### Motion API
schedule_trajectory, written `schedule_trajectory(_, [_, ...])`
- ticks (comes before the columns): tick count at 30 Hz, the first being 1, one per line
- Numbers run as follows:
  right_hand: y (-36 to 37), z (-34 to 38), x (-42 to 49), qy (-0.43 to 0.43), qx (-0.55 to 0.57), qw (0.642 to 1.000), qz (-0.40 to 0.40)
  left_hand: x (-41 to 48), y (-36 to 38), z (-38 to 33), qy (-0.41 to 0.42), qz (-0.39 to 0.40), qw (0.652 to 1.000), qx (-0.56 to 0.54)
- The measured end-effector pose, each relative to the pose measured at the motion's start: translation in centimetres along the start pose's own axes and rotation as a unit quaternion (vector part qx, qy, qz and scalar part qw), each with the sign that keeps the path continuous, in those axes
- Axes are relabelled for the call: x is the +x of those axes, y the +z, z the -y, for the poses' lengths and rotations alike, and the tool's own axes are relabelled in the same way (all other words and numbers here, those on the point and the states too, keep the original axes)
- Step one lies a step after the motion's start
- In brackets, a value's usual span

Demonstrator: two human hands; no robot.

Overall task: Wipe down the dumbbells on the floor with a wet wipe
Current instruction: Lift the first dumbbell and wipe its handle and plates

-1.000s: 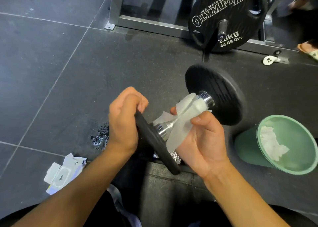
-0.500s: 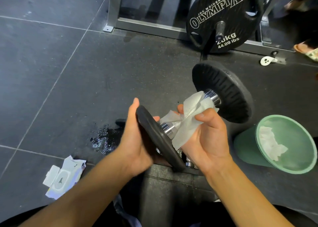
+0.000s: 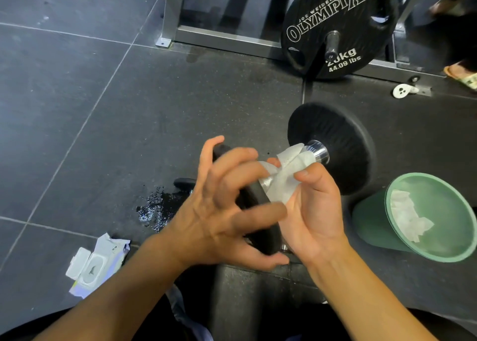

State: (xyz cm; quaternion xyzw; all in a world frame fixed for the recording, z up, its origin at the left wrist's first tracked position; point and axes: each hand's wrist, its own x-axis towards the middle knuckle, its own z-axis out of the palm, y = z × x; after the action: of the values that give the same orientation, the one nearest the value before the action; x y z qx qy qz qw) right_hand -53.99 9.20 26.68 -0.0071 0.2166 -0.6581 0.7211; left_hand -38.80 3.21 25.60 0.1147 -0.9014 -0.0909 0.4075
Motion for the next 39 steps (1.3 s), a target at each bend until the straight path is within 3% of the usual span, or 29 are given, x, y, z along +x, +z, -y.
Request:
schedule_trajectory(1, [-0.1, 0.0, 0.0, 0.004, 0.0, 1.0, 0.002, 0.1, 0.0, 0.1, 0.029, -0.002, 0.999, 0.019])
schedule_trajectory(3, [0.1, -0.1, 0.0, 0.002, 0.006, 1.0, -0.002, 0.0, 0.0, 0.2, -0.005, -0.01, 1.0, 0.003])
schedule_trajectory(5, [0.4, -0.2, 0.0, -0.021, -0.002, 1.0, -0.007, 0.2, -0.2, 0.4, -0.146, -0.011, 0.985, -0.088])
schedule_trajectory(6, [0.6, -0.2, -0.1, -0.034, -0.012, 0.999, -0.008, 0.4, -0.3, 0.4, -0.247, -0.012, 0.956, -0.158])
schedule_trajectory(7, [0.6, -0.2, -0.2, -0.045, -0.021, 0.999, -0.002, 1.0, -0.5, 0.1, -0.352, -0.024, 0.901, -0.25])
schedule_trajectory(8, [0.6, -0.3, -0.3, -0.046, -0.022, 0.999, 0.013, 1.8, -0.7, -0.3, -0.46, -0.056, 0.81, -0.361])
schedule_trajectory(10, [0.7, -0.3, -0.2, -0.038, -0.008, 0.999, 0.031, 3.1, -0.9, -0.9, -0.622, -0.098, 0.571, -0.527])
schedule_trajectory(11, [0.6, -0.4, -0.2, -0.038, -0.005, 0.999, 0.032, 3.3, -1.2, -0.9, -0.671, -0.071, 0.478, -0.563])
schedule_trajectory(12, [0.5, -0.4, -0.2, -0.037, -0.007, 0.999, 0.03, 3.4, -1.5, -0.9, -0.702, -0.04, 0.416, -0.577])
schedule_trajectory(14, [0.6, -0.4, -0.2, -0.038, -0.01, 0.999, 0.033, 3.2, -1.7, -0.6, -0.727, -0.026, 0.338, -0.596])
schedule_trajectory(15, [0.4, -0.4, -0.2, -0.033, -0.006, 0.999, 0.035, 3.4, -1.8, -0.8, -0.728, -0.021, 0.335, -0.598])
schedule_trajectory(16, [0.5, -0.3, -0.3, -0.025, -0.002, 0.999, 0.04, 3.6, -1.9, -1.1, -0.72, -0.018, 0.357, -0.595])
schedule_trajectory(18, [0.5, 0.0, -0.3, -0.002, 0.004, 0.999, 0.036, 4.0, -1.6, -1.8, -0.683, -0.02, 0.439, -0.583])
schedule_trajectory(20, [0.8, 0.2, -0.3, 0.008, 0.0, 1.0, 0.013, 3.6, -1.2, -1.7, -0.613, -0.065, 0.593, -0.519])
schedule_trajectory(22, [0.9, 0.2, -0.3, -0.019, -0.017, 0.999, -0.023, 2.0, -0.8, -0.8, -0.463, -0.02, 0.819, -0.338])
schedule_trajectory(23, [0.9, 0.2, -0.4, -0.024, -0.024, 0.999, -0.026, 1.1, -0.5, -0.4, -0.344, 0.01, 0.913, -0.221])
schedule_trajectory(24, [0.9, 0.1, -0.4, -0.015, -0.02, 1.0, -0.018, 0.5, -0.2, -0.2, -0.219, 0.027, 0.968, -0.122])
schedule_trajectory(26, [0.6, -0.1, -0.3, 0.011, -0.011, 1.0, -0.003, 0.3, -0.2, -0.5, -0.047, 0.029, 0.998, -0.011])
schedule_trajectory(27, [0.4, -0.2, -0.2, 0.018, -0.013, 1.0, -0.006, 0.1, -0.2, -0.7, -0.019, 0.025, 0.999, 0.001])
schedule_trajectory(29, [0.1, -0.3, -0.1, 0.019, -0.025, 0.999, -0.012, 0.0, -0.4, -0.7, -0.082, 0.006, 0.995, -0.051])
schedule_trajectory(30, [0.0, -0.5, 0.0, 0.02, -0.024, 0.999, -0.008, 0.4, -0.5, -0.8, -0.168, -0.016, 0.981, -0.098])
schedule_trajectory(31, [0.0, -0.6, 0.0, 0.02, -0.022, 1.0, -0.001, 1.2, -0.9, -1.2, -0.288, -0.042, 0.944, -0.157])
schedule_trajectory(32, [0.1, -0.6, 0.0, 0.02, -0.019, 1.0, 0.001, 2.2, -1.3, -1.6, -0.42, -0.081, 0.869, -0.248])
schedule_trajectory(34, [0.3, -0.7, -0.1, 0.023, -0.01, 1.0, 0.004, 4.1, -1.8, -2.4, -0.612, -0.121, 0.598, -0.504])
schedule_trajectory(35, [0.4, -0.6, -0.2, 0.02, -0.012, 1.0, 0.0, 4.3, -2.0, -2.5, -0.645, -0.089, 0.507, -0.565])
schedule_trajectory(37, [0.6, -0.5, -0.4, 0.005, -0.019, 1.0, -0.018, 4.4, -2.2, -2.7, -0.652, -0.051, 0.434, -0.619])
schedule_trajectory(39, [0.6, -0.3, -0.7, -0.002, -0.031, 0.999, -0.022, 4.4, -2.2, -2.6, -0.649, -0.057, 0.431, -0.625])
